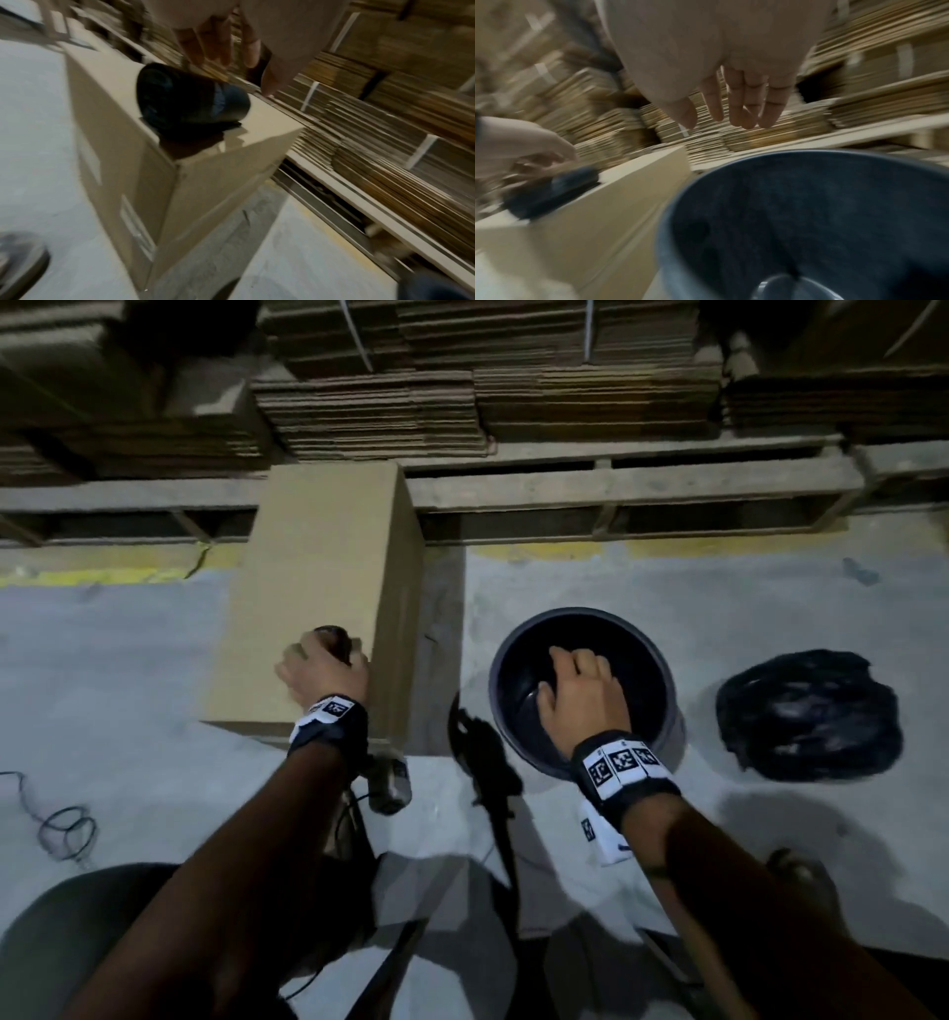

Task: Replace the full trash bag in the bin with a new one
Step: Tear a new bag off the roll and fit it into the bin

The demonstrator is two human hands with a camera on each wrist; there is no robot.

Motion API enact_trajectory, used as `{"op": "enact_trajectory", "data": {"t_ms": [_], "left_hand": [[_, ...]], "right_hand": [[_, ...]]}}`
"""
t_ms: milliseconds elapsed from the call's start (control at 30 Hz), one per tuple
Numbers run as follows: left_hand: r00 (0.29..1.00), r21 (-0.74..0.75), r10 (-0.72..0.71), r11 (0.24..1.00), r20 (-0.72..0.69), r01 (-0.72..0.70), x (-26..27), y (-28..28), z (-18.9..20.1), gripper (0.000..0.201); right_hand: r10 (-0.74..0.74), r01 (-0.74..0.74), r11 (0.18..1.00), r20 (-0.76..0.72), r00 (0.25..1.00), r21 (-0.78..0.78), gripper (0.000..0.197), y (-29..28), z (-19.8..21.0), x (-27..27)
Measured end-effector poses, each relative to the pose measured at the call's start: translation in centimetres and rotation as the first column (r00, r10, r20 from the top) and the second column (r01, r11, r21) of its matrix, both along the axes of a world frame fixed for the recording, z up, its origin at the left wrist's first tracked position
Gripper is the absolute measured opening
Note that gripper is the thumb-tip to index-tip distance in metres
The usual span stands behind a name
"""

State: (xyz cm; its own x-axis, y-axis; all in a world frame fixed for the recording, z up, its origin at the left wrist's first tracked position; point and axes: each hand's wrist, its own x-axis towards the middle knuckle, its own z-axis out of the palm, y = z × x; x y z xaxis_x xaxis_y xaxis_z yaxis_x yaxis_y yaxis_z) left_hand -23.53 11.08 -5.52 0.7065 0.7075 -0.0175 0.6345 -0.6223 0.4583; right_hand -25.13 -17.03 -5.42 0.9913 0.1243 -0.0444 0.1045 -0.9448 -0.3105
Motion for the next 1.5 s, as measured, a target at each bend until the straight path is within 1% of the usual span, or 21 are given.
{"op": "enact_trajectory", "data": {"t_ms": [67, 133, 267, 333, 367, 400, 433, 500, 567, 633, 733, 867, 900, 967, 1033, 1067, 1167, 1267, 1333, 1433, 1500], "left_hand": [[0.975, -0.041, 0.165, 0.984, -0.148, -0.173, -0.2, 2.1, -0.4, 0.057], [0.957, -0.151, 0.154, 0.969, -0.246, -0.195, -0.1, 3.5, -1.1, 0.061], [0.975, -0.284, 0.059, 0.951, -0.215, -0.121, 0.4, 3.7, -1.5, 0.05], [0.987, -0.382, 0.027, 0.92, -0.157, -0.085, 0.2, 2.1, -1.1, 0.05], [0.995, -0.467, 0.006, 0.883, -0.096, -0.051, 0.2, 0.7, -0.9, 0.049], [1.0, -0.578, -0.006, 0.816, -0.022, -0.007, 0.1, -1.1, -0.3, 0.045], [0.998, -0.704, -0.003, 0.709, 0.057, 0.043, -0.1, -3.2, 0.4, 0.041], [0.983, -0.893, 0.039, 0.427, 0.177, 0.144, -0.3, -7.5, 2.1, 0.031], [0.977, -0.961, 0.055, 0.203, 0.205, 0.19, -0.6, -11.2, 3.4, 0.018], [0.981, -0.979, 0.03, 0.074, 0.194, 0.192, -0.9, -13.9, 4.2, 0.01], [0.979, -0.978, -0.003, -0.055, 0.202, 0.202, -1.5, -16.4, 4.5, 0.021], [0.978, -0.975, -0.038, -0.093, 0.205, 0.201, -2.5, -17.8, 4.5, 0.023], [0.98, -0.976, -0.029, -0.102, 0.198, 0.194, -2.8, -17.9, 4.4, 0.023], [0.981, -0.974, -0.024, -0.128, 0.193, 0.188, -3.1, -18.0, 4.0, 0.024], [0.974, -0.971, -0.057, -0.116, 0.219, 0.211, -3.2, -17.9, 3.7, 0.027], [0.965, -0.967, -0.089, -0.088, 0.247, 0.24, -3.2, -17.8, 3.7, 0.034], [0.94, -0.947, -0.13, 0.026, 0.314, 0.32, -2.9, -17.5, 3.6, 0.049], [0.956, -0.959, -0.096, 0.036, 0.276, 0.28, -2.5, -17.2, 3.7, 0.043], [0.961, -0.965, -0.107, 0.027, 0.257, 0.261, -2.5, -17.1, 3.7, 0.04], [0.947, -0.958, -0.16, 0.03, 0.278, 0.286, -2.9, -17.1, 3.5, 0.057], [0.947, -0.953, -0.158, 0.076, 0.279, 0.293, -2.9, -17.0, 3.3, 0.064]], "right_hand": [[0.029, -0.029, 1.0, 0.003, 1.0, 0.004, 0.049, 1.7, -0.2, -0.2], [0.045, -0.045, 0.999, -0.003, 0.999, 0.017, 0.049, 2.7, -0.4, -0.2], [0.05, -0.051, 0.995, 0.013, 0.999, 0.08, 0.047, 3.1, 0.0, -0.2], [0.043, -0.044, 0.981, 0.008, 0.999, 0.191, 0.044, 2.6, 0.2, -0.2], [0.017, -0.018, 0.961, 0.006, 1.0, 0.276, 0.042, 2.2, 0.5, -0.3], [-0.02, 0.019, 0.93, -0.002, 1.0, 0.366, 0.039, 1.6, 0.9, -0.2], [-0.061, 0.068, 0.894, -0.031, 0.998, 0.442, 0.035, 1.0, 1.6, -0.2], [-0.116, 0.189, 0.824, -0.168, 0.979, 0.534, 0.032, -0.7, 3.4, 0.1], [-0.092, 0.263, 0.766, -0.305, 0.948, 0.587, 0.039, -2.2, 4.8, 0.5], [-0.092, 0.291, 0.74, -0.337, 0.937, 0.606, 0.055, -3.6, 5.6, 0.8], [-0.142, 0.317, 0.726, -0.317, 0.938, 0.611, 0.065, -4.9, 5.9, 0.9], [-0.128, 0.317, 0.683, -0.319, 0.939, 0.658, 0.051, -5.9, 5.5, 0.4], [-0.115, 0.303, 0.696, -0.315, 0.942, 0.652, 0.048, -6.1, 5.5, 0.5], [-0.099, 0.25, 0.774, -0.279, 0.955, 0.582, 0.046, -6.4, 5.5, 0.4], [-0.085, 0.185, 0.83, -0.209, 0.974, 0.526, 0.031, -6.7, 5.7, 0.2], [-0.071, 0.175, 0.807, -0.201, 0.977, 0.563, 0.025, -6.8, 5.7, 0.1], [-0.044, 0.249, 0.602, -0.281, 0.959, 0.758, 0.034, -6.9, 5.8, -0.4], [-0.114, 0.307, 0.51, -0.29, 0.95, 0.803, 0.043, -7.1, 5.2, -0.3], [-0.173, 0.344, 0.513, -0.298, 0.939, 0.787, 0.039, -7.4, 4.8, 0.1], [-0.182, 0.373, 0.522, -0.327, 0.927, 0.767, 0.017, -7.5, 5.0, 0.2], [-0.158, 0.279, 0.621, -0.232, 0.96, 0.732, 0.022, -7.8, 5.0, 0.0]]}}
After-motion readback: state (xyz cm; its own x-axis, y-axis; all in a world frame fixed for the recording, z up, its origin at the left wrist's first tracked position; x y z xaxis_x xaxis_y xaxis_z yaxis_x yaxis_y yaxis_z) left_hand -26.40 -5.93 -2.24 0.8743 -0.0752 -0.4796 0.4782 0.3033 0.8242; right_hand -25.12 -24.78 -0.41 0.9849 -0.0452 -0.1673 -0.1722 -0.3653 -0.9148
